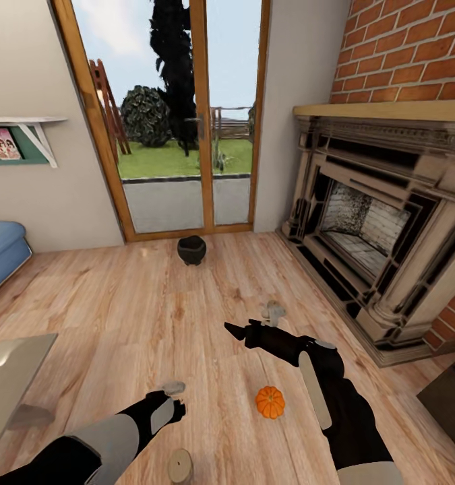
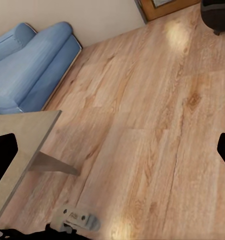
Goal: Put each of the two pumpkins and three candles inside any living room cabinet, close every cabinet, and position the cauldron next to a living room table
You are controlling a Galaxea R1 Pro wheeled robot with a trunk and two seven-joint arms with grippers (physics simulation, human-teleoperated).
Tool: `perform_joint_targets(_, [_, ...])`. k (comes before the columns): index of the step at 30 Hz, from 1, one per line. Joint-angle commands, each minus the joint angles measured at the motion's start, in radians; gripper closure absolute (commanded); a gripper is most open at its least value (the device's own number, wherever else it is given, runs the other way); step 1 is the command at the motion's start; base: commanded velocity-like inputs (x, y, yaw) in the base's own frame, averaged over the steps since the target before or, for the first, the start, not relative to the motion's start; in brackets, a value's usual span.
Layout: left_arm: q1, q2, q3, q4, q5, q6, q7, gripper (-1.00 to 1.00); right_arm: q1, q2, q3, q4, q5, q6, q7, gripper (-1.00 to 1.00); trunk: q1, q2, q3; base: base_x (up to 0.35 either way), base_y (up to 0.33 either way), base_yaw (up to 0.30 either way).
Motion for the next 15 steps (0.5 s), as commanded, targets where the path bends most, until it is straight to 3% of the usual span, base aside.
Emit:
perform_joint_targets(1, [0.002,0.002,0.003,0.009,0.024,-0.009,-0.001,-1.0,0.0,0.0,0.0,0.0,0.001,0.0,0.0,-1.0,0.004,-0.007,-0.003,0.0,0.0,-0.001])
perform_joint_targets(2, [0.003,0.002,0.004,0.012,0.037,-0.012,-0.002,-1.0,0.0,0.0,0.0,0.0,0.001,-0.001,0.0,-1.0,0.008,-0.014,-0.006,0.0,0.0,-0.001])
perform_joint_targets(4, [0.018,0.014,0.008,0.021,0.113,-0.023,-0.015,-1.0,0.0,0.0,0.0,0.0,0.001,-0.003,-0.001,-1.0,0.015,-0.028,-0.013,0.0,0.0,0.103])
perform_joint_targets(5, [0.026,0.021,0.008,0.023,0.133,-0.031,-0.028,-1.0,0.0,0.0,0.0,0.0,0.0,-0.003,-0.001,-1.0,0.019,-0.035,-0.016,0.0,0.0,0.22])
perform_joint_targets(9, [0.056,0.028,0.007,0.025,0.147,-0.083,-0.075,-1.0,0.0,0.0,0.0,0.0,-0.001,-0.004,-0.002,-1.0,0.035,-0.063,-0.028,0.0,0.0,0.221])
perform_joint_targets(15, [0.064,0.023,0.006,0.026,0.148,-0.096,-0.081,-1.0,0.0,0.0,0.001,0.0,-0.001,-0.003,-0.002,-1.0,0.058,-0.105,-0.047,0.0,0.0,0.028])
